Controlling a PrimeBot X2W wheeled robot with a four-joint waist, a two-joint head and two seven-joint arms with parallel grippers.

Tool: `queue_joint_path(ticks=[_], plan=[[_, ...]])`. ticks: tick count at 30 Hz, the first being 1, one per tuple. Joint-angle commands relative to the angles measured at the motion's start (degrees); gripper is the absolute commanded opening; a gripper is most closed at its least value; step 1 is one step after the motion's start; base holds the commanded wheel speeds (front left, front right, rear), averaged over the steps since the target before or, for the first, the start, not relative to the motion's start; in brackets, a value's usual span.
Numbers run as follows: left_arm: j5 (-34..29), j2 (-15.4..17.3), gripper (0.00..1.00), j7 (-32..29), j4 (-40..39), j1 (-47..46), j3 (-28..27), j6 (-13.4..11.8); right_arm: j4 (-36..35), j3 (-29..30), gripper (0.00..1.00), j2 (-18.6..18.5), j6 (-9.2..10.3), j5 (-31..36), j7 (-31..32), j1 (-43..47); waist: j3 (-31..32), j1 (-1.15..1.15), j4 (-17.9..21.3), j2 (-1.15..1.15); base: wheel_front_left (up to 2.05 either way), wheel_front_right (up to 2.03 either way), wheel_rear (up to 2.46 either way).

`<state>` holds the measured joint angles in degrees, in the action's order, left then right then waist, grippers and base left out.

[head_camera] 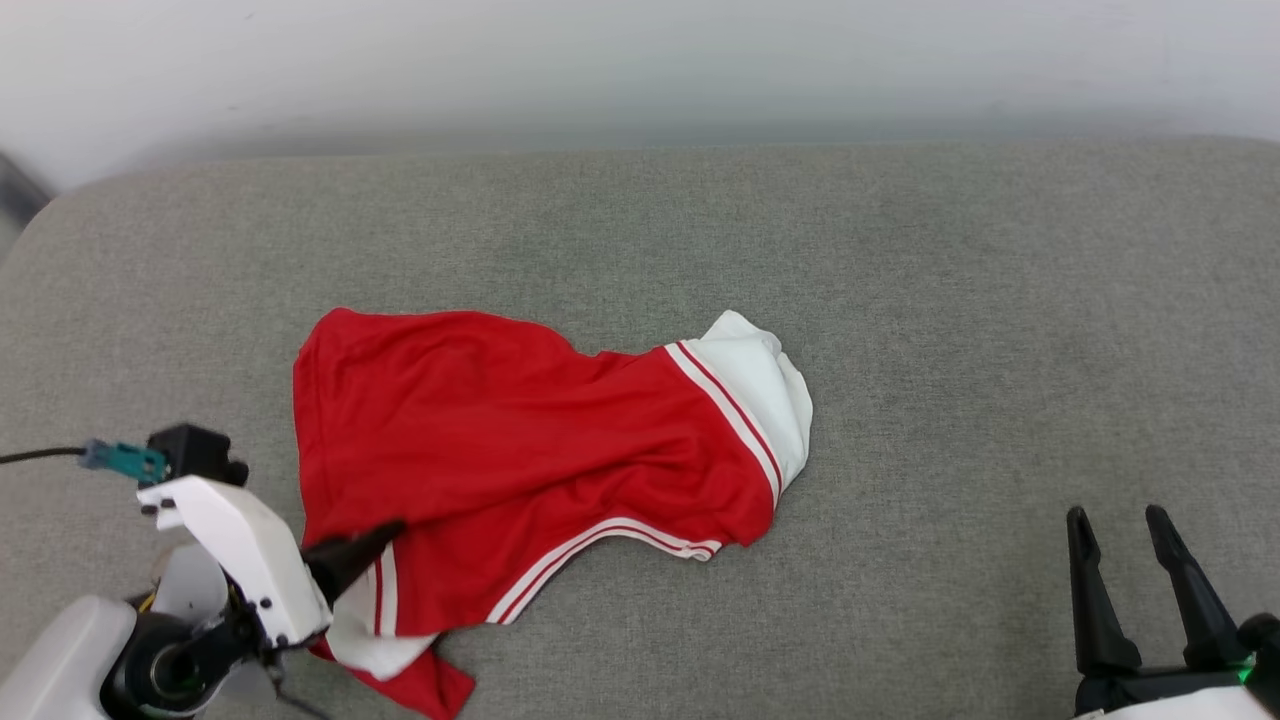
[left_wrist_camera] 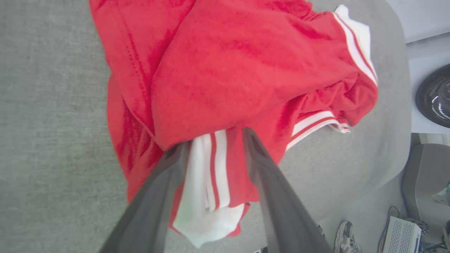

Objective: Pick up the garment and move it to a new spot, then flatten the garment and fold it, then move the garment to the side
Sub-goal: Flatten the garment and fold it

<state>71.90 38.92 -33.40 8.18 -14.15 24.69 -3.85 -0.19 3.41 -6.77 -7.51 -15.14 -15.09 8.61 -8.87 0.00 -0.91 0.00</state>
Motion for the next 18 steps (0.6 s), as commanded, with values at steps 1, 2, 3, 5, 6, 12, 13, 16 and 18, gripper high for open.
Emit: queue_joint_path(ticks=[1,2,3,5,6,12,13,16,18], plan=[[-0.02,-1.12,1.00,3.73,-0.97,-1.32,-1.88,1.44,-0.55,-0.97,1.00,-1.20,0.04,0.10,-0.11,-1.50,-0.13,0.00,-0.09,0.00,0.00,0.00,0.00],[-1.34,-1.19,1.00,6.44,-1.30,-1.69,-2.70,1.91,-0.72,-1.43,1.00,-1.68,0.04,0.04,-0.11,-1.88,-0.08,0.00,-0.06,0.00,0.00,0.00,0.00],[-2.08,-1.57,1.00,8.42,-1.30,-1.47,-3.00,2.17,-0.52,-1.68,1.00,-1.96,0.04,-0.15,-0.11,-2.12,0.00,0.00,0.00,0.00,0.00,0.00,0.00],[-4.21,-2.26,1.00,11.40,-1.98,-1.02,-2.65,3.29,-0.45,-2.70,1.00,-2.93,0.04,-0.48,-0.12,-3.32,0.37,0.00,0.13,0.00,0.00,0.00,0.00],[-5.61,-2.08,1.00,13.51,-2.14,-1.17,-3.03,3.45,0.07,-3.59,1.00,-3.46,0.04,-0.82,-0.11,-3.70,0.58,0.00,0.27,0.00,0.00,0.00,0.00],[-12.73,-3.62,1.00,27.11,-3.17,-1.46,-5.20,4.24,4.61,-9.02,1.00,-7.46,0.04,-3.21,-0.11,-7.47,1.77,0.00,0.54,0.00,0.00,0.00,0.00],[-14.19,-3.81,1.00,29.85,-3.24,-1.36,-5.77,4.25,5.54,-9.81,1.00,-8.07,0.04,-3.78,-0.11,-8.55,1.94,0.00,0.59,0.00,0.00,0.00,0.00],[-18.91,-4.45,1.00,37.79,-3.51,-0.38,-6.42,3.75,8.87,-13.15,1.00,-10.18,0.04,-5.49,-0.12,-11.46,2.45,0.00,0.53,0.00,0.00,0.00,0.00],[-22.83,-4.28,1.00,42.95,-4.02,-0.02,-6.73,3.29,11.62,-15.67,1.00,-11.61,0.04,-6.79,-0.11,-12.73,2.80,0.00,0.24,0.00,0.00,0.00,0.00]])
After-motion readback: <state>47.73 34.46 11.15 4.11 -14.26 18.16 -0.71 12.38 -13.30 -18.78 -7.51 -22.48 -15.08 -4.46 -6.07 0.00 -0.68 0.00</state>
